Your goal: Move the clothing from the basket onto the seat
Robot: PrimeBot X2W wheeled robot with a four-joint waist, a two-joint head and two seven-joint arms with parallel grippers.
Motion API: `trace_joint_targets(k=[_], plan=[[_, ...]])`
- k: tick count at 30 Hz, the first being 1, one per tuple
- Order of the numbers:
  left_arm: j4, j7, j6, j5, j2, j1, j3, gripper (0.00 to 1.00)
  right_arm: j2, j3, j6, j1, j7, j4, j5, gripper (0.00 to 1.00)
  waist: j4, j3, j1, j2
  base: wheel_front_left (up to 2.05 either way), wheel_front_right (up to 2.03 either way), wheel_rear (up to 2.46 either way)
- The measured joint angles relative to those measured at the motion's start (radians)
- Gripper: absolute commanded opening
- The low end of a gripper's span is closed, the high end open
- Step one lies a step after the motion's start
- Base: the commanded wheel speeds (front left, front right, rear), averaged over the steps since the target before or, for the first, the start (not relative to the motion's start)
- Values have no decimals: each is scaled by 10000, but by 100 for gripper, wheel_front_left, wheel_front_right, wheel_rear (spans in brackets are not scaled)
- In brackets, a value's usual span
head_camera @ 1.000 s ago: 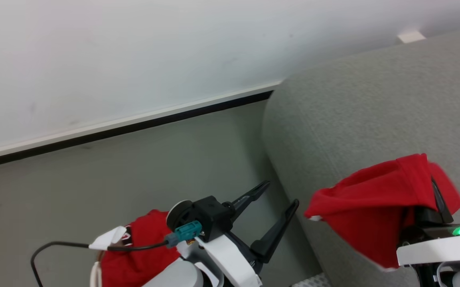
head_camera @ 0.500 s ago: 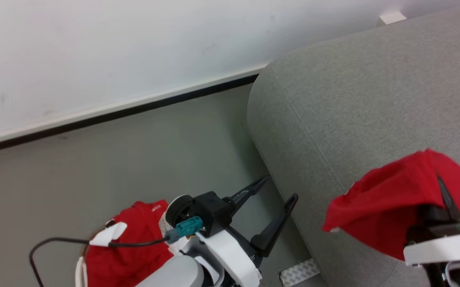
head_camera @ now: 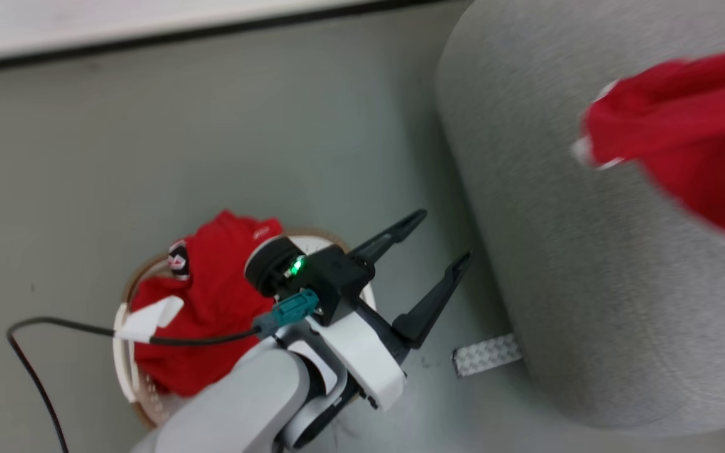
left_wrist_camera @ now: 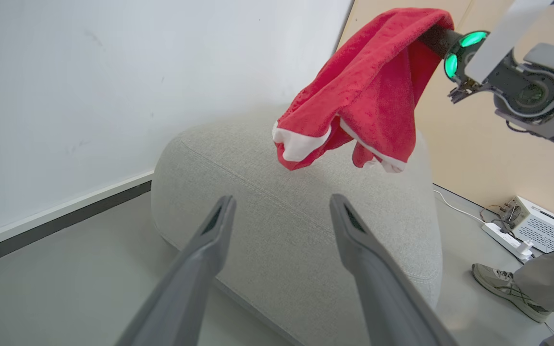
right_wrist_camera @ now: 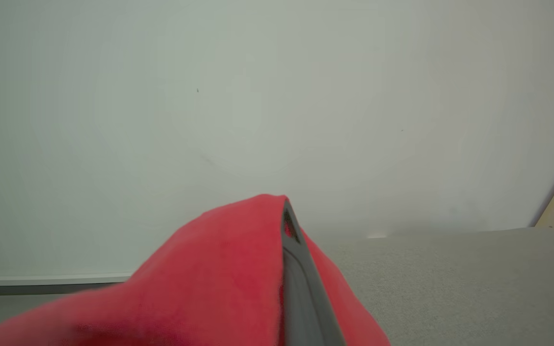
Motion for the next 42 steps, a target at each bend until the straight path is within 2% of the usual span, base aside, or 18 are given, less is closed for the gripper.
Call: trace_joint_targets(k=[8, 13, 16, 21, 23, 24, 25, 26, 27, 31, 35, 42], plan=[[-378, 217, 105, 313, 54, -694, 81, 100, -1845, -725, 0, -2696, 199, 2767, 602, 0, 871, 1790, 2, 0, 0, 0, 0], [-374, 155, 157, 403, -100, -977, 111, 100, -2662, -1375, 0, -3986, -330, 4575, 357, 0, 1551, 2501, 3, 0, 0, 0, 0], [-330, 61, 163, 428, -104, -1055, 150, 100, -2876, -1099, 0, -4375, -359, 5549, -290, 0, 1857, 2801, 2, -1, 0, 0, 0], [-207, -46, 188, 426, -90, -1053, 165, 100, -2523, -428, 2, -4541, 826, 7135, -489, 0, 2040, 2982, 2, -1, 0, 0, 0], [-184, -61, 203, 426, -100, -1067, 161, 100, -2458, -276, 2, -4538, 1189, 7618, -441, 25, 2019, 2918, 1, -1, 0, 0, 0], [-173, -77, 201, 424, -121, -1076, 159, 100, -2441, -180, 2, -4538, 1237, 7745, -449, 41, 2012, 2877, 1, 0, 0, 0, 0], [-148, -119, 199, 422, -138, -1083, 155, 100, -2428, -113, 2, -4539, 1269, 7877, -462, 61, 2005, 2827, 1, -1, 0, 0, 0], [-125, -148, 199, 408, -132, -1093, 163, 100, -2399, -54, 2, -4541, 1269, 7977, -462, 92, 1998, 2774, 1, -1, 0, 0, 0], [-94, -146, 201, 374, -128, -1094, 174, 100, -2366, 35, 2, -4543, 1287, 8054, -464, 100, 1987, 2706, 1, -1, 0, 0, 0], [111, -253, 159, 307, -121, -1044, 157, 100, -2232, 529, 2, -4532, 1521, 8259, -426, 100, 1922, 2334, 1, -1, 0, 0, 0], [293, -460, 203, 128, -165, -848, 207, 100, -2077, 1313, 2, -4201, 2303, 8121, -46, 100, 1892, 1744, 0, -1, 0, 0, 0], [537, -903, 424, -428, -77, -140, 604, 100, -2909, 2667, 2, -3046, 2882, 6466, 890, 100, 1943, 268, -1, -1, 0, 0, 0]])
